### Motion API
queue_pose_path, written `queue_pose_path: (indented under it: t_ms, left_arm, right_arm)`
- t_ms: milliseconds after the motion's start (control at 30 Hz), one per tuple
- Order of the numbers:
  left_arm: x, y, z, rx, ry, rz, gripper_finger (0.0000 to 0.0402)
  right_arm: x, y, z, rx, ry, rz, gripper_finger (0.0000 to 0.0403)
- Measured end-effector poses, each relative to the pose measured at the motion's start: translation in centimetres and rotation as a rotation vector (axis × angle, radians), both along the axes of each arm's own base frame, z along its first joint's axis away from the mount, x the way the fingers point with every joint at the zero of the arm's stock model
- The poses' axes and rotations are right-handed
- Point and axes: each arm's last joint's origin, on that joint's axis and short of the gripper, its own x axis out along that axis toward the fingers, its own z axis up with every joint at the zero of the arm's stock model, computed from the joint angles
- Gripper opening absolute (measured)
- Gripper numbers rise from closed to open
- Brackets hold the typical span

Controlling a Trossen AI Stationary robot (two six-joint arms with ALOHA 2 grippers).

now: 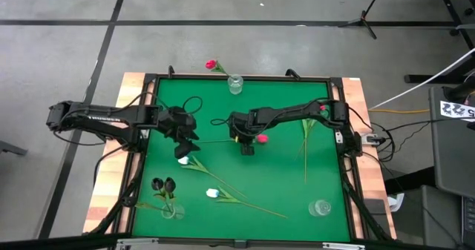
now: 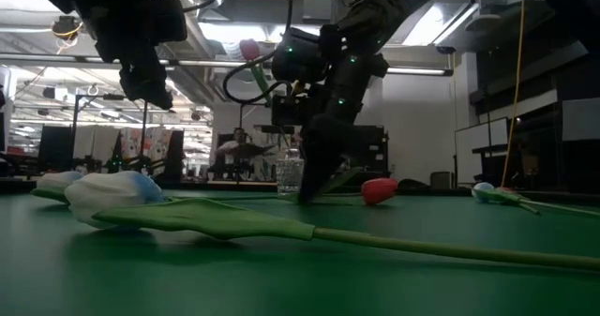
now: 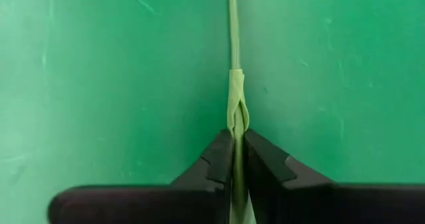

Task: Sort flowers into vase by color
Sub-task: Put the left pink flower into the top transparent vase

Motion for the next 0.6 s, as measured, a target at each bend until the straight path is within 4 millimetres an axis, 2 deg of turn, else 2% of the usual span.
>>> queue_pose_path:
  t_ms: [133, 300, 467, 600]
  left_arm:
    - [0.4, 0.8, 0.8, -0.104, -0.068, 0.023, 0.0258]
    - [0.9, 1.8, 2.7, -0.143, -0.152, 0.064, 0.0258]
    - [1.0, 2.8, 4.5, -0.187, -0.22, 0.068, 0.0258]
    - [0.9, 3.4, 6.3, -0.228, -0.309, 0.046, 0.0258]
  right_arm:
    - [0.3, -0.1, 1.2, -0.032, 0.03, -0.005, 0.0025]
    - [0.9, -0.3, 4.0, -0.073, 0.046, 0.017, 0.0009]
    - [1.2, -0.6, 8.1, -0.174, 0.082, 0.046, 0.0028]
    - [1.0, -0.7, 12.5, -0.251, 0.092, 0.089, 0.002]
